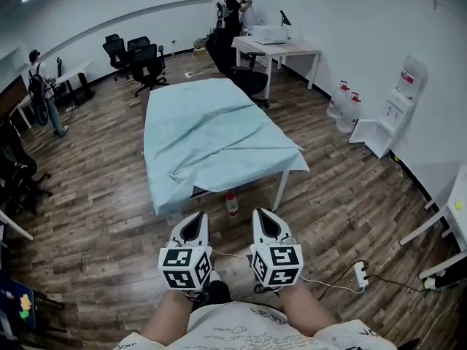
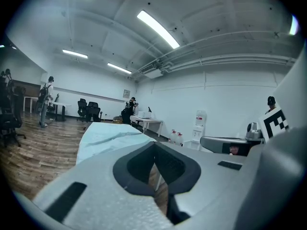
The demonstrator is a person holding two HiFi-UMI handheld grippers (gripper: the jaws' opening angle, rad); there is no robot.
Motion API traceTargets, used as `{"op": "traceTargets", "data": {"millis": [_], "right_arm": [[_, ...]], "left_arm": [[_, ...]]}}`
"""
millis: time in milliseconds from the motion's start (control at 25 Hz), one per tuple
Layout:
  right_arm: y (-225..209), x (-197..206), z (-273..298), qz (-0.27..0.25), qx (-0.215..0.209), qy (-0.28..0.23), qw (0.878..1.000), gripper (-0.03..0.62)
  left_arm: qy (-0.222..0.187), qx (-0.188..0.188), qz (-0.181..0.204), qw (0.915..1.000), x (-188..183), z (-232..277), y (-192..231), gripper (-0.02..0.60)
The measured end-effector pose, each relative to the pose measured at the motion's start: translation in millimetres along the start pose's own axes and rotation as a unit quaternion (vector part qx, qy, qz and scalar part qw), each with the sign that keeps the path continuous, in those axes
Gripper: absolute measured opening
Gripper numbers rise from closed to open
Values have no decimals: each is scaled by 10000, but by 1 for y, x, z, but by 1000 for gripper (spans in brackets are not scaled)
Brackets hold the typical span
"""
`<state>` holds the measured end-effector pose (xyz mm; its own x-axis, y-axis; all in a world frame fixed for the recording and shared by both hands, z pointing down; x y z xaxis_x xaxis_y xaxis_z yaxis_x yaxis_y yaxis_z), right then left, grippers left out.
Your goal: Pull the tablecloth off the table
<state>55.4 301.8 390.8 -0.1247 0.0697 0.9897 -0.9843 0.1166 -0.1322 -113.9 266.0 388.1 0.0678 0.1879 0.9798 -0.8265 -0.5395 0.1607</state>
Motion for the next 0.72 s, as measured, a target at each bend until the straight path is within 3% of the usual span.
{"op": "traceTargets", "data": {"millis": [400,720], "right_arm": [[-20,1,67,-114,28,10,9999,8],[-42,0,163,-46,125,13,9999,8]], "left_arm": [[27,75,-209,9997,4,68,31,12],[118,197,-281,9993,-3,158,79,12]]}}
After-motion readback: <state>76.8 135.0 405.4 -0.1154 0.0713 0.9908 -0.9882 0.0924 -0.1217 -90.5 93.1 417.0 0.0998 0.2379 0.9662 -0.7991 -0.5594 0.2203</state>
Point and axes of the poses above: the fingertips, and each gripper's own axes: z forward along the fingers, y to its left, x out of its underside, the point moved 5 cm from there along -z, backward along the fingers, and after that the axes turned 4 degrees about -y, right-handed, at the moved point
